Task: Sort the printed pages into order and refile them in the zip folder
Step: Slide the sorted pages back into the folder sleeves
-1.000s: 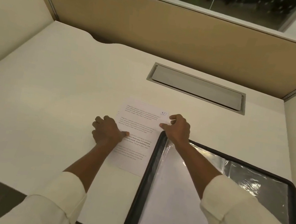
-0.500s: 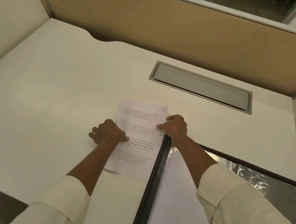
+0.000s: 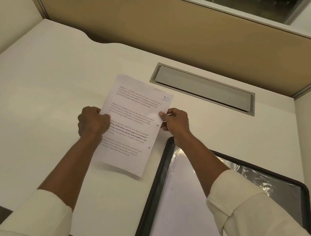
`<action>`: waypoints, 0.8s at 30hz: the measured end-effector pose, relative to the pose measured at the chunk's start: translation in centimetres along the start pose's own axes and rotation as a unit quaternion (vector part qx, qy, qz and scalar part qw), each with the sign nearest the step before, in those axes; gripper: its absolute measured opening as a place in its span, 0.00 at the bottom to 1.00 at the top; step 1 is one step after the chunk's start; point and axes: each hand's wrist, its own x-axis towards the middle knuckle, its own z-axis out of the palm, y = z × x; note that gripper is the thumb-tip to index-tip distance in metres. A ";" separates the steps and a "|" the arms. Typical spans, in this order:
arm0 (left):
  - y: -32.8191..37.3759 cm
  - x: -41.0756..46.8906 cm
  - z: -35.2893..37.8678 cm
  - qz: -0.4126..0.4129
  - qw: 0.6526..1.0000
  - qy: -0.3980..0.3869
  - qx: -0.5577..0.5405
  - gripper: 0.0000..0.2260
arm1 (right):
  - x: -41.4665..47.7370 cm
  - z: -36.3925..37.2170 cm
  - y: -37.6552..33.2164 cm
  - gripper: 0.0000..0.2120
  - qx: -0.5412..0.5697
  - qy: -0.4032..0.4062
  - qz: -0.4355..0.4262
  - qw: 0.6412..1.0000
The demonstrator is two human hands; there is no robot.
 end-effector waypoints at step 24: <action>1.4 -21.3 12.6 0.097 0.933 -0.346 -0.036 0.13 | -15.6 -27.2 12.4 0.08 0.125 0.116 0.066 0.983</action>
